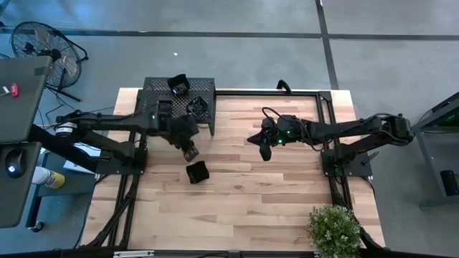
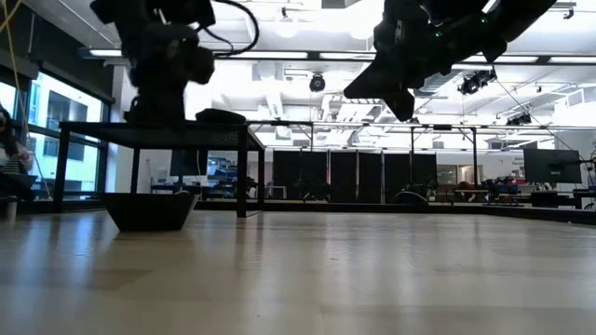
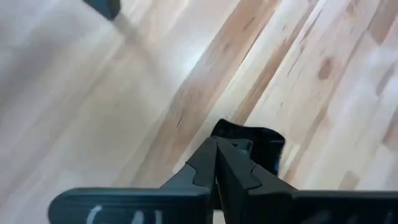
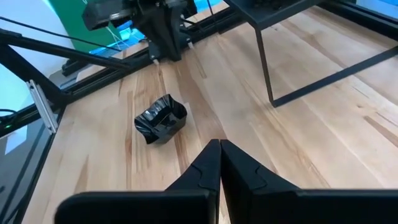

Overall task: Pick & Place Mini shaped plates
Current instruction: Stack the black distorted square plate on the other black distorted square plate on the shelf

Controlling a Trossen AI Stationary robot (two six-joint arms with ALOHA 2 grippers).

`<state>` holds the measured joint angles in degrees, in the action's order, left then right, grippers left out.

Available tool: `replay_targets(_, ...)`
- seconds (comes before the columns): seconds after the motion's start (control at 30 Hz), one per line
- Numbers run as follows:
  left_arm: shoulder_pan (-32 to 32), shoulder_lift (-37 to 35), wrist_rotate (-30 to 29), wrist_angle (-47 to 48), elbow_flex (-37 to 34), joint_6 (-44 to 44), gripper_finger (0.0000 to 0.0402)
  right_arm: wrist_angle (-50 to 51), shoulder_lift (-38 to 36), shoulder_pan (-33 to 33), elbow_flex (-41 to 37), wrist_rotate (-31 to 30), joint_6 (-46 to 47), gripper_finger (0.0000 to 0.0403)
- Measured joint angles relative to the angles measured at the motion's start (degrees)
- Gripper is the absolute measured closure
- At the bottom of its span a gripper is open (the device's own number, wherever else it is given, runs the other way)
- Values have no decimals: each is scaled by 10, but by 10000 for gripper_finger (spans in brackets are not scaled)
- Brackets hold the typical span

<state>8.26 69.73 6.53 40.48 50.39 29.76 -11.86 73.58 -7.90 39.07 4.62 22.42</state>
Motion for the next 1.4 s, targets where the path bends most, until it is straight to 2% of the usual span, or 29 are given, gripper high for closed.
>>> replay_targets(0.13, 1, 4, 4, 75, 19, -25, 380, 0, 0, 0, 0, 1, -5, 398)
replay_targets(0.23, -22, 23, 2, 65, 0, -32, 347, 0, 0, 0, 0, 1, -7, 397)
replay_targets(0.43, -76, 83, -8, -34, -39, -38, 270, 0, 0, 0, 0, -3, -11, 401)
replay_targets(0.63, -90, 150, -59, -43, -41, -26, 253, 0, 0, 0, 0, -3, -10, 397)
replay_targets(0.73, -90, 174, -46, -52, -41, -23, 264, 0, 0, 0, 0, -4, -10, 400)
replay_targets(0.8, -90, 181, -37, -57, -41, -23, 287, 0, 0, 0, 0, -4, -9, 401)
replay_targets(0.97, -89, 175, -15, -57, -35, -26, 386, 0, 0, 0, 0, -4, -5, 399)
replay_targets(1.2, -31, 106, 51, -2, 18, -37, 398, 0, 0, 0, 0, -4, -7, 399)
replay_targets(1.4, 94, 37, 85, 129, 147, -59, 399, 0, 0, 0, 1, -4, -8, 397)
